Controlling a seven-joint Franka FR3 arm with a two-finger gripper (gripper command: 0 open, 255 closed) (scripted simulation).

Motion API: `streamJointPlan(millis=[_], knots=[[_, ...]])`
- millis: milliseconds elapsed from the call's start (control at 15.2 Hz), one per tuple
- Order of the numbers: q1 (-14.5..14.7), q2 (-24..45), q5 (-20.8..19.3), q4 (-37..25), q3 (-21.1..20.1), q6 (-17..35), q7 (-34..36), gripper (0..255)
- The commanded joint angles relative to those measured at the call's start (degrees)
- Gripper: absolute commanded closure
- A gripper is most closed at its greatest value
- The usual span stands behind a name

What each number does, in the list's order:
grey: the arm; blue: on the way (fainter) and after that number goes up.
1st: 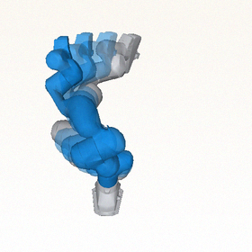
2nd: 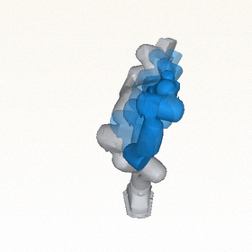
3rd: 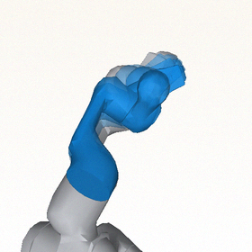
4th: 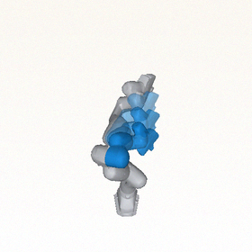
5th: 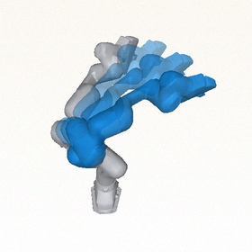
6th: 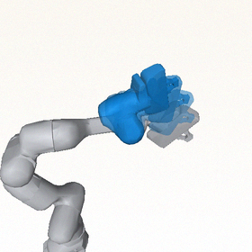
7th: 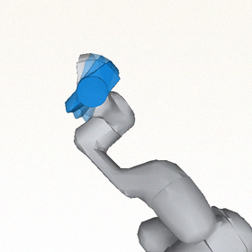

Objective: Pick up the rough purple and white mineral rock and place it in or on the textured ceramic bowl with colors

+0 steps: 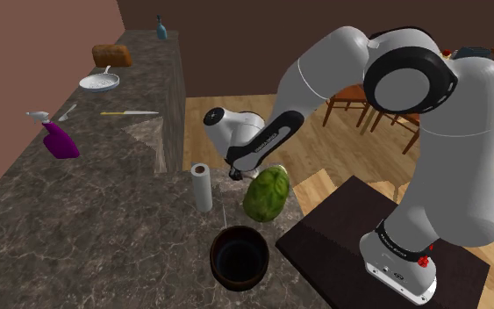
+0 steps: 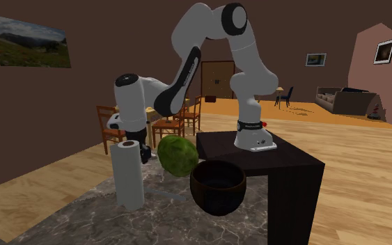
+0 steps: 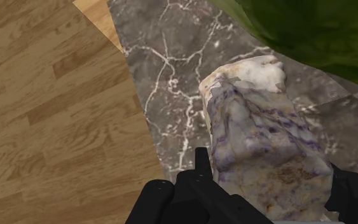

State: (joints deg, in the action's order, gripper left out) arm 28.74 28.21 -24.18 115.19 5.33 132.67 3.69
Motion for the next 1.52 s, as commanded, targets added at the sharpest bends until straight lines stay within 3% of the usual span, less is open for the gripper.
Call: streamJointPlan(millis=[0, 1452], knots=[[0.0, -1.2, 0.2, 0.2, -0.1, -1.0, -0.4, 255], [0.2, -12.6, 2.7, -1.8, -0.8, -13.8, -5.4, 255]])
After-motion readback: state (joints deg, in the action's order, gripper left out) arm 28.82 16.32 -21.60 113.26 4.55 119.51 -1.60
